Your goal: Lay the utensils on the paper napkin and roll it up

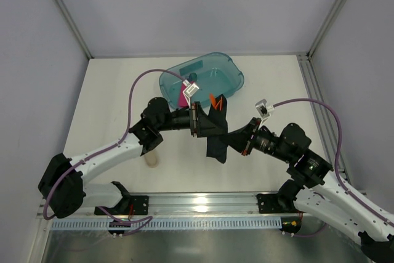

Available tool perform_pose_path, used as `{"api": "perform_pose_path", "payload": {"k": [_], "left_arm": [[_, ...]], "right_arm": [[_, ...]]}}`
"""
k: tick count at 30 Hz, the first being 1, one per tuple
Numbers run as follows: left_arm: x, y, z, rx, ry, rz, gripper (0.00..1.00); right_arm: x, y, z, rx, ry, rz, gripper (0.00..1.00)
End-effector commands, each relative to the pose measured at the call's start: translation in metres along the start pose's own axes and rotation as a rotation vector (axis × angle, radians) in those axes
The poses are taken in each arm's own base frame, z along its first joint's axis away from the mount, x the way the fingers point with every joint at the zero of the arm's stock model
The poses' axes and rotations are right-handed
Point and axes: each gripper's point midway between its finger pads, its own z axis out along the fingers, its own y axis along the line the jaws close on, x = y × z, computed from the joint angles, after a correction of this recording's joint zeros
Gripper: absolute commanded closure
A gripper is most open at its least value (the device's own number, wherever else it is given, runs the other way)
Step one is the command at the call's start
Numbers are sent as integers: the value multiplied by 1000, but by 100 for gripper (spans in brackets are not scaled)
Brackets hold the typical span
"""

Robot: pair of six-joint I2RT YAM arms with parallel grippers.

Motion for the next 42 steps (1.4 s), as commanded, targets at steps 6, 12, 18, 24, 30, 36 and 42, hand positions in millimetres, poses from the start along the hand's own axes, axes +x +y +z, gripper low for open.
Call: {"api": "perform_pose_path", "payload": {"k": [6, 12, 18, 24, 30, 36, 42], "left_arm": [[-6, -16, 1, 59, -21, 42, 93], [-11, -17, 3, 43, -23, 46, 100], [-20, -7, 5, -35, -41, 79, 100], [-49, 31, 5, -194, -65, 100, 100], [-121, 81, 6, -277, -102, 81, 100], [-161, 156, 29, -302, 67, 75, 100], [-167, 246, 29, -265, 183, -8, 100]], "right_arm": [[-20, 17, 0, -59, -69, -30, 96], [-23, 15, -10, -25, -74, -43, 77], [-21, 3, -31, 75, -60, -70, 51], [-36, -3, -53, 164, -132, -73, 44], [-45, -17, -61, 271, -156, -85, 30], [-54, -22, -65, 332, -148, -120, 22], [-40, -33, -61, 365, -70, -146, 21]]}}
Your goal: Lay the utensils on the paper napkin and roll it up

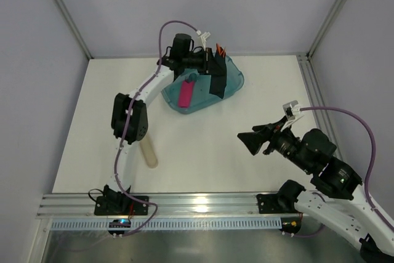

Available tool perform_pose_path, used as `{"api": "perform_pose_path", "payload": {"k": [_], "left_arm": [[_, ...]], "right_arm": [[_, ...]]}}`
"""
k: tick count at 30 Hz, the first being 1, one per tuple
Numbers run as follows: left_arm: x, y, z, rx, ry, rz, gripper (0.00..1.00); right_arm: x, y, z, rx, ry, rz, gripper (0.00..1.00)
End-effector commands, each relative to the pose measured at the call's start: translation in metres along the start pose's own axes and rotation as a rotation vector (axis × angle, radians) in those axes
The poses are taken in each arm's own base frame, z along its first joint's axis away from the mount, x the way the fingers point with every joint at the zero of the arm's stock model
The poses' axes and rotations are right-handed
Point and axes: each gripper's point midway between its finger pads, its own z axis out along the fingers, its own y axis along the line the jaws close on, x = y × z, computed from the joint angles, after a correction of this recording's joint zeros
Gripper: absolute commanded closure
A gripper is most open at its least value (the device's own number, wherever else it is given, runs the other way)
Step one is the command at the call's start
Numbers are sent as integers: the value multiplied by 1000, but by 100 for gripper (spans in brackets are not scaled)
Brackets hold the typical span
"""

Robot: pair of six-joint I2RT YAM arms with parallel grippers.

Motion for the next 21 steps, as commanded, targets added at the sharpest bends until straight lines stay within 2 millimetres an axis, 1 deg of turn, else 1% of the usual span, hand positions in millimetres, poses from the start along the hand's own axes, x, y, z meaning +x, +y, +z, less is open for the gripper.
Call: {"api": "perform_pose_path", "payload": {"k": [1, 2, 3, 4, 5, 6, 7, 8, 10, 11, 12, 13, 16, 19, 21], "left_arm": [[3, 13, -13, 51, 100, -16, 100], [1, 23, -12, 54, 96, -27, 100], [1, 37, -13, 76, 102, -77, 100], [-10, 37, -14, 107, 78, -60, 100], [-18, 45, -22, 119, 58, -71, 100], [-21, 51, -23, 128, 47, -80, 100], [-18, 62, -22, 130, 47, -134, 100], [-24, 65, -24, 144, 26, -113, 100], [-26, 81, -30, 145, 13, -155, 100], [-30, 86, -32, 147, -5, -147, 100], [-32, 88, -32, 151, -13, -146, 100], [-30, 96, -31, 151, -15, -175, 100], [-36, 101, -30, 148, -38, -154, 100], [-32, 109, -26, 140, -38, -169, 100], [-27, 109, -21, 155, -30, -167, 100]], "right_arm": [[1, -5, 0, 27, 21, -42, 21], [4, -6, 1, 29, 29, -42, 21], [8, -8, 3, 35, 40, -46, 21], [9, -8, 4, 34, 45, -46, 21], [12, -9, 7, 39, 58, -46, 21], [13, -10, 8, 40, 63, -46, 21], [14, -10, 9, 43, 70, -46, 21], [15, -10, 10, 44, 73, -46, 21], [15, -10, 10, 46, 77, -48, 21], [16, -10, 10, 44, 82, -50, 21], [15, -11, 10, 48, 80, -52, 21], [15, -11, 9, 47, 78, -54, 21], [18, -13, 10, 56, 89, -57, 22], [21, -15, 9, 59, 98, -59, 21], [25, -16, 10, 59, 105, -57, 21]]}}
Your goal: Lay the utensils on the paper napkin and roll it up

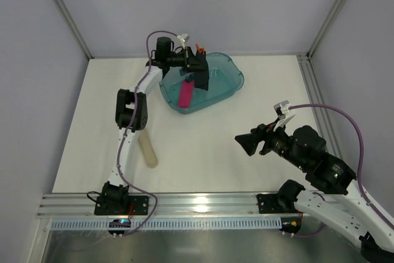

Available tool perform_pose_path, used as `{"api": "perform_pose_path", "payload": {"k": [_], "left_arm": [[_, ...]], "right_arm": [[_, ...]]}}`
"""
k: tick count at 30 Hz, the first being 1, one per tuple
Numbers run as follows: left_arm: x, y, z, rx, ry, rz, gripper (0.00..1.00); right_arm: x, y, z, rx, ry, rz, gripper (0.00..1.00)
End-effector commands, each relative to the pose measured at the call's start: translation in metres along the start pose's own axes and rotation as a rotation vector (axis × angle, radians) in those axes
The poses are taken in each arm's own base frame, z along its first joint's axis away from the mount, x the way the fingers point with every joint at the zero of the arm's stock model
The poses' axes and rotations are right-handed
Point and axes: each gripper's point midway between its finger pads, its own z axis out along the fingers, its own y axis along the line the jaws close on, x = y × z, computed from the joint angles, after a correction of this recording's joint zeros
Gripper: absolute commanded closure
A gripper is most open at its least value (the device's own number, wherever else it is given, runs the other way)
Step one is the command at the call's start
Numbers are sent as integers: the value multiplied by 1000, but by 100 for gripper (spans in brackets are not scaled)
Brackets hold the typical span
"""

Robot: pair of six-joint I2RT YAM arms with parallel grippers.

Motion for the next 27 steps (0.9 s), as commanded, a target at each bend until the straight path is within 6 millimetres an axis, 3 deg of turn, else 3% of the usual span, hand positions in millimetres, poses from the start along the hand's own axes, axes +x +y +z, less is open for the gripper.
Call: {"api": "perform_pose_path", "payload": {"k": [1, 6, 14, 27], "left_arm": [[2, -21, 11, 79, 19, 61, 100], [33, -6, 28, 10, 81, 83, 100], [77, 18, 21, -118, 167, 47, 100], [111, 35, 23, -162, 268, 27, 98]], "right_arm": [[2, -3, 0, 4, -3, -19, 22], [5, -4, 2, 4, -3, -17, 21], [9, -2, 7, -16, 2, -20, 21], [18, -2, 15, -28, 25, -22, 21]]}}
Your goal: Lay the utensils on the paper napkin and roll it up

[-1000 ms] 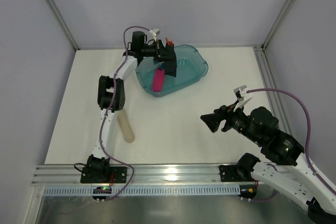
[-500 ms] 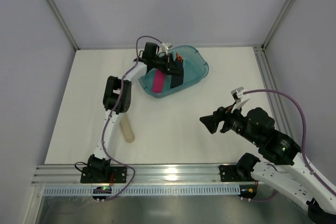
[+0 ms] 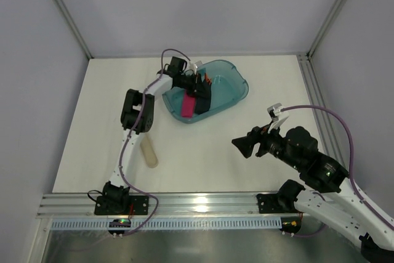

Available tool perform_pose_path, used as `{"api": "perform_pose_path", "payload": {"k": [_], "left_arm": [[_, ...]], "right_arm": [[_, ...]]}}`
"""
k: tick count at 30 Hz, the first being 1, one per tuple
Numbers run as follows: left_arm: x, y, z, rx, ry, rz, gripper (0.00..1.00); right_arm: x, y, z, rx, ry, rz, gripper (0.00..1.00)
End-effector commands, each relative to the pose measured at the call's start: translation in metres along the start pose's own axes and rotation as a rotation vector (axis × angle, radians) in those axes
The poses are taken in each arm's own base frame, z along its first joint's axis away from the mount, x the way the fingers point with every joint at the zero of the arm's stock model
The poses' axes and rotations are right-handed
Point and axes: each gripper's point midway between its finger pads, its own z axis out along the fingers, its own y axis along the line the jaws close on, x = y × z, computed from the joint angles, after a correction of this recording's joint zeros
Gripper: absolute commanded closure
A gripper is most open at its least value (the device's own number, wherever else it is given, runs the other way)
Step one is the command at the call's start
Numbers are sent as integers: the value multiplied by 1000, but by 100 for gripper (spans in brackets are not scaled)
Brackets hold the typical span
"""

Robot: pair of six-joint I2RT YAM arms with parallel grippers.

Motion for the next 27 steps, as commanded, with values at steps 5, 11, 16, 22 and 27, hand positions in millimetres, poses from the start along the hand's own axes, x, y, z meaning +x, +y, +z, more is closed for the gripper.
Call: {"api": "perform_pose_path", "payload": {"k": [5, 11, 16, 22, 27], "left_arm": [[-3, -19, 0, -5, 17, 66, 89], [-1, -26, 11, 29, 24, 67, 77], [0, -23, 14, 5, 25, 57, 60], [1, -19, 14, -17, 31, 54, 54], [0, -17, 9, -67, 27, 70, 49]], "right_arm": [[-6, 4, 8, -20, -24, -25, 22], [-3, 2, 9, -20, -21, -29, 21], [-4, 1, 7, -15, -28, -32, 21], [-6, 1, 5, -16, -38, -35, 21], [-7, 1, 3, -15, -45, -33, 21]]}}
